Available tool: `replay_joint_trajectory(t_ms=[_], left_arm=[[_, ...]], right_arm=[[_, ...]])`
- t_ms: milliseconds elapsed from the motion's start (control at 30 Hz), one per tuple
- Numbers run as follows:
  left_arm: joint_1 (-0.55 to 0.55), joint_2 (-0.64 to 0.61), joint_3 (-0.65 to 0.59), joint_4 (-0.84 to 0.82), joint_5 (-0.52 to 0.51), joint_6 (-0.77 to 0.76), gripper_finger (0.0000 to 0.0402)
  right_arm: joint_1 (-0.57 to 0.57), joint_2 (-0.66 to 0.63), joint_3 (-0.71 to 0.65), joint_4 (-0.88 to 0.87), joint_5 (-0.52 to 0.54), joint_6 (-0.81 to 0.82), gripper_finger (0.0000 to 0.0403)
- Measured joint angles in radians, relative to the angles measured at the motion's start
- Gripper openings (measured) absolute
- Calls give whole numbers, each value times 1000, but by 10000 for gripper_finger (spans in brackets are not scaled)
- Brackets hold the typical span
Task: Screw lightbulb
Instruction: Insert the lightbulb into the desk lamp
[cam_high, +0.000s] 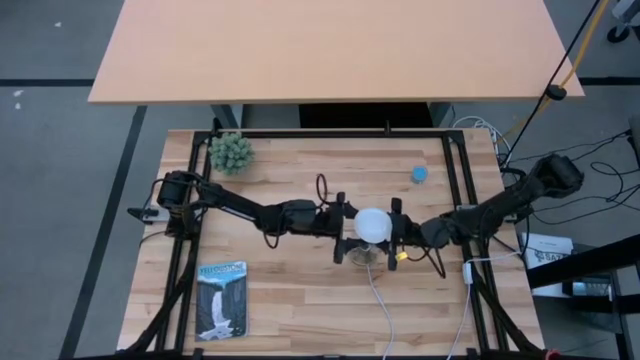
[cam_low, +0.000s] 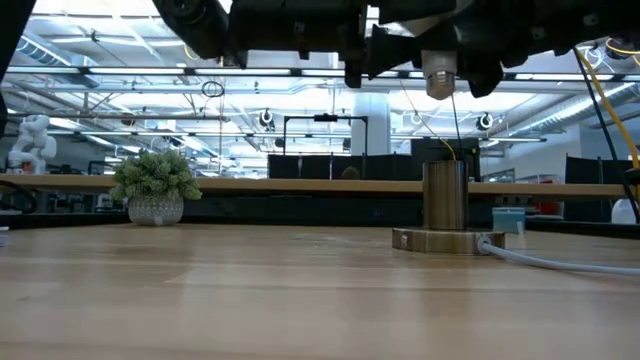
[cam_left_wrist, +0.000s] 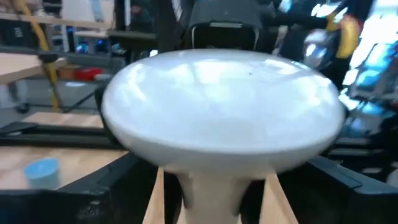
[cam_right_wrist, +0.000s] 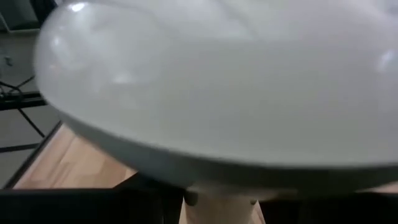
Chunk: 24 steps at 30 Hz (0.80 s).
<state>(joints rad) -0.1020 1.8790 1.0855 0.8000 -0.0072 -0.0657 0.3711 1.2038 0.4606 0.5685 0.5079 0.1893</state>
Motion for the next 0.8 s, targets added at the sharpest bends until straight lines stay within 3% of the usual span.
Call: replay_joint_trajectory(t_ms=[200,400,633,800], left_arm=[[5,0,12,-21,-13,42,258],[13,1,12,-22,-18,45,201],[12,2,12,-25,-17,45,191],[11,2,13,-13,-9,45,190]], right_arm=[[-20,0,0,13,-1,-9,173],[-32,0,0,-57,20,87,203],[-14,-33,1,-138,18,114,239],[24,-126,0,-318,8,208,248]])
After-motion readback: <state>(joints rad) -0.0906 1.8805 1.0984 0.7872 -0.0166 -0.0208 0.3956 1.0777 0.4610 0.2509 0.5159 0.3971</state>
